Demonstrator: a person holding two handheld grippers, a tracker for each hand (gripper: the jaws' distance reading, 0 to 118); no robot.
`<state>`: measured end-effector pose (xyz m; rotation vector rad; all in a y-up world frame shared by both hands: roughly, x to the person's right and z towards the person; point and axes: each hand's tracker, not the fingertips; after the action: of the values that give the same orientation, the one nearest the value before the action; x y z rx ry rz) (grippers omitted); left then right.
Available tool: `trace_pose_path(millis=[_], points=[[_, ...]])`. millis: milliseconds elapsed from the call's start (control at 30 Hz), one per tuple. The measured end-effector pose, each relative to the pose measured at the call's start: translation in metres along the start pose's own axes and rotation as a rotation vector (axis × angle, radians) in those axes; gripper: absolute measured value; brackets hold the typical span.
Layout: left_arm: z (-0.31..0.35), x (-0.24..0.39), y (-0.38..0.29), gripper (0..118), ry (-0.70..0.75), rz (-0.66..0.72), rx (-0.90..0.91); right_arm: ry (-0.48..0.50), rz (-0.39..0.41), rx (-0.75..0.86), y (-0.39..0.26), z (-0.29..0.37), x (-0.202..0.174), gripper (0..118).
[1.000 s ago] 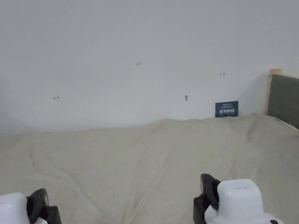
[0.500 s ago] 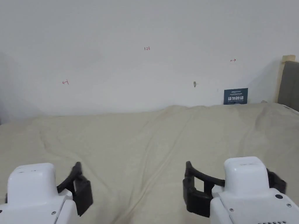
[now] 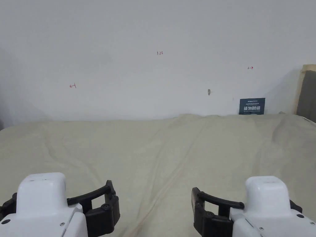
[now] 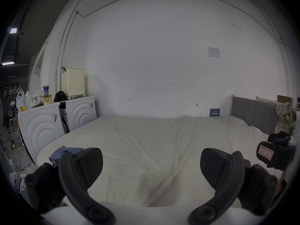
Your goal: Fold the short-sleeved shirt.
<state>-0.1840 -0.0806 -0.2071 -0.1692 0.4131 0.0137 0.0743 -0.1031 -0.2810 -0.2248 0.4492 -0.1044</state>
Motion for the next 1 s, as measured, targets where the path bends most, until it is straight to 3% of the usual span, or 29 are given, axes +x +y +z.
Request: trace_pose_path(millis=[167,333,467,633,767,1000], points=[[-0.001,-0.003,-0.001,118,0.024,0.007,-0.011,-0.025,-0.022,-0.067,0.002,0.008,-0.001,111],[-0.002,-0.007,0.000,118,-0.002,0.042,-0.018,-0.126,0.007,-0.012,0.004,0.015,-0.010,111],[-0.004,-0.004,0.001,118,0.005,0.010,-0.022,-0.197,-0.042,-0.022,0.012,0.020,-0.015,111],[-0.002,-0.003,0.001,118,-0.016,0.015,-0.020,-0.164,-0.039,-0.033,0.010,0.018,-0.009,111],[-0.003,-0.004,0.002,118,-0.015,0.006,-0.026,-0.038,-0.047,-0.091,0.012,0.022,-0.001,111],[-0.002,-0.009,0.001,118,-0.006,0.013,-0.036,-0.078,-0.024,0.004,0.017,0.031,-0.007,111]])
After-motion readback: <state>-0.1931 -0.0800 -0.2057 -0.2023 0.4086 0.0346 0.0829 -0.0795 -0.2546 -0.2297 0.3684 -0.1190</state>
